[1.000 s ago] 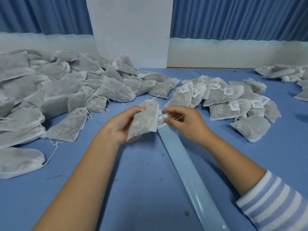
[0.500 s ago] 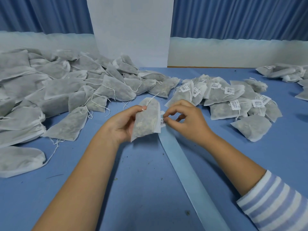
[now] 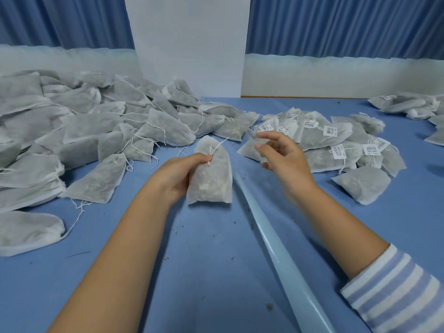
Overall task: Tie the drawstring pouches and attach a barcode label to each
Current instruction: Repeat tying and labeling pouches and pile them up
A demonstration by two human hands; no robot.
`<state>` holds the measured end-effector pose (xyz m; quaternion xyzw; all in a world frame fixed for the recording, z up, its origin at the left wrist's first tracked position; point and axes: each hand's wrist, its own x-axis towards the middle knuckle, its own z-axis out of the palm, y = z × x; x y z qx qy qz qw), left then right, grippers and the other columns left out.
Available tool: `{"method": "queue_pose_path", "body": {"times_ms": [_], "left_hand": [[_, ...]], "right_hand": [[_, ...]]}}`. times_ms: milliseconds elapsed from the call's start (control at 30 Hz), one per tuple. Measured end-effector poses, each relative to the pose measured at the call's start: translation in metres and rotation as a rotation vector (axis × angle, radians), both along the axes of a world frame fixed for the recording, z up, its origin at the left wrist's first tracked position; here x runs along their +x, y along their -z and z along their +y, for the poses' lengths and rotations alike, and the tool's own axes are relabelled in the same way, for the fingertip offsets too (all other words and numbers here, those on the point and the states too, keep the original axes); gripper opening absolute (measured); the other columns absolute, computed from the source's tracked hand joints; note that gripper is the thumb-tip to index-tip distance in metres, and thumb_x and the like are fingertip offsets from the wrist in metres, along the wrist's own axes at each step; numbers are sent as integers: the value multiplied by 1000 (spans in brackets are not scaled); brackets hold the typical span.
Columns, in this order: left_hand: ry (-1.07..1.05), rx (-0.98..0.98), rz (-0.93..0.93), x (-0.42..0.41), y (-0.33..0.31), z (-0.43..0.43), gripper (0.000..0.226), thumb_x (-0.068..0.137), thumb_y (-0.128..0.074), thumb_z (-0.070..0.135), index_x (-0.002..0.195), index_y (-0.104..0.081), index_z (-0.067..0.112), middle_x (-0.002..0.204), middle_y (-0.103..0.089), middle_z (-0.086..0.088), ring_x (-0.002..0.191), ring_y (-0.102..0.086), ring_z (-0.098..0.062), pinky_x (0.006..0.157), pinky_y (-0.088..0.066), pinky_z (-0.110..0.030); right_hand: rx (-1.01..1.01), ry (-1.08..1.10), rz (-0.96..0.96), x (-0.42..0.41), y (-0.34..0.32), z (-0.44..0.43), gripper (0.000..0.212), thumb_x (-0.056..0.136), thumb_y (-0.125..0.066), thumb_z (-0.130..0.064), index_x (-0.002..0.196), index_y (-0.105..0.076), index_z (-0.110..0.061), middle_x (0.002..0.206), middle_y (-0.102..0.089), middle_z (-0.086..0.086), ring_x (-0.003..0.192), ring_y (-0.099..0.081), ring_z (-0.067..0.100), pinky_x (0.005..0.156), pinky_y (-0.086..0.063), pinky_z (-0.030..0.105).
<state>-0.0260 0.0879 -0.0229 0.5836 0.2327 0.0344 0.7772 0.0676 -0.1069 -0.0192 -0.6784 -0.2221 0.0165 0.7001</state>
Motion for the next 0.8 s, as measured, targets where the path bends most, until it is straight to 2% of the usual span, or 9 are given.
{"method": "queue_pose_path", "body": {"times_ms": [100,200,267,400,467,533,633,733,800], "left_hand": [[5,176,-18,2,0,-6,9,84,-73,17,91,-73,11,95,-75,-9,88,-70,-23,88,-54,-37],[66,277,-43,0,-3,-12,10,85,-73,18,94,-76,14,97,-77,-6,90,-70,-21,89,-52,-35],[98,355,-52,-3,-5,-13,15,84,-74,22,98,-77,17,97,-77,-3,87,-71,-16,81,-53,-29],[8,504,-24,-6,-8,-10,9,80,-78,25,88,-77,20,74,-73,10,62,-65,-1,50,-45,-11],[-76,513,-30,-7,-10,-8,8,78,-78,24,84,-76,19,73,-71,8,65,-64,-7,57,-47,-15],[-109,512,-64,-8,-14,-8,8,78,-79,24,81,-75,18,77,-70,3,70,-64,-13,67,-47,-24],[-28,505,-112,-10,-17,-14,10,80,-78,23,86,-77,15,85,-75,-6,76,-66,-13,72,-49,-28],[35,539,-132,-8,-15,-20,12,81,-77,22,91,-76,15,89,-76,-4,77,-66,-11,72,-49,-25],[57,550,-126,-7,-13,-22,14,81,-78,22,94,-75,17,91,-77,0,82,-70,-12,76,-52,-26]], "right_hand": [[-105,-118,57,-6,4,4,33,88,-70,-22,115,-66,-40,81,-65,-5,73,-62,0,62,-51,15],[-165,-218,57,-11,7,6,51,87,-71,-28,133,-53,-40,86,-72,-5,79,-65,-1,63,-47,10],[-165,-268,38,-13,10,7,59,87,-73,-25,138,-47,-39,89,-73,-4,80,-64,1,64,-47,11],[-224,-292,9,-12,16,9,69,86,-73,-20,143,-39,-39,95,-75,-6,83,-63,5,72,-52,23],[-242,-290,6,-12,17,11,68,87,-73,-23,143,-38,-40,95,-75,-7,85,-63,7,74,-53,27],[-219,-285,10,-13,16,12,67,87,-73,-26,143,-38,-40,95,-75,-8,85,-63,5,70,-52,23],[-133,-287,23,-14,12,12,68,87,-73,-22,143,-39,-38,92,-75,-7,84,-64,2,67,-50,16],[-88,-308,60,-15,10,12,71,87,-73,-17,144,-37,-38,92,-74,-4,83,-64,6,69,-50,20],[-22,-326,135,-15,10,11,73,86,-73,-13,144,-37,-39,96,-74,7,81,-62,15,70,-51,24]]}}
